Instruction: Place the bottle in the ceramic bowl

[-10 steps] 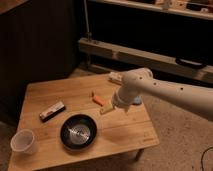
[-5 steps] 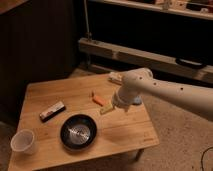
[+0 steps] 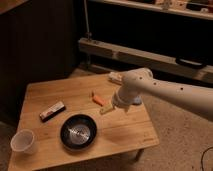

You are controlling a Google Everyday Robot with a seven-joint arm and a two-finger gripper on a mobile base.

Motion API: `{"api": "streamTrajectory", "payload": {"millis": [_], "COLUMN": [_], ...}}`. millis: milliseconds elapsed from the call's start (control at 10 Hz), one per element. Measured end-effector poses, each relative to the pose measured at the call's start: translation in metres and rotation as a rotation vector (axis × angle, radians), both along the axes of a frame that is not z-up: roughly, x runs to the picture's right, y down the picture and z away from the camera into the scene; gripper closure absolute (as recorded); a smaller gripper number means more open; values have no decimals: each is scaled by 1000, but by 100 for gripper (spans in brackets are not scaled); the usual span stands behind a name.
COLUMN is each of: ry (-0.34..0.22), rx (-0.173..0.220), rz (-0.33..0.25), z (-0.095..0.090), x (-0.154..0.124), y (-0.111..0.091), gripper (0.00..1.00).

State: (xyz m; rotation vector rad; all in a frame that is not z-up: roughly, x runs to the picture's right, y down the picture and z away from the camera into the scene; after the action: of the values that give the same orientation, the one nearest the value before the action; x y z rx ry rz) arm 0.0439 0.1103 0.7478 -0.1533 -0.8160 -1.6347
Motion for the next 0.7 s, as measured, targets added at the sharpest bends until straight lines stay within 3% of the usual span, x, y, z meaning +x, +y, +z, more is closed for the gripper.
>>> {"api": "streamTrajectory", "payload": {"millis": [500,600,700], "ry": [-1,4,-5], "rx": [4,35,94], "rz": [-1,-4,-34], "z": [0,-2,-3], "x": [2,7,18], "y": [-2,-10,-28], "gripper": [20,20,20]}}
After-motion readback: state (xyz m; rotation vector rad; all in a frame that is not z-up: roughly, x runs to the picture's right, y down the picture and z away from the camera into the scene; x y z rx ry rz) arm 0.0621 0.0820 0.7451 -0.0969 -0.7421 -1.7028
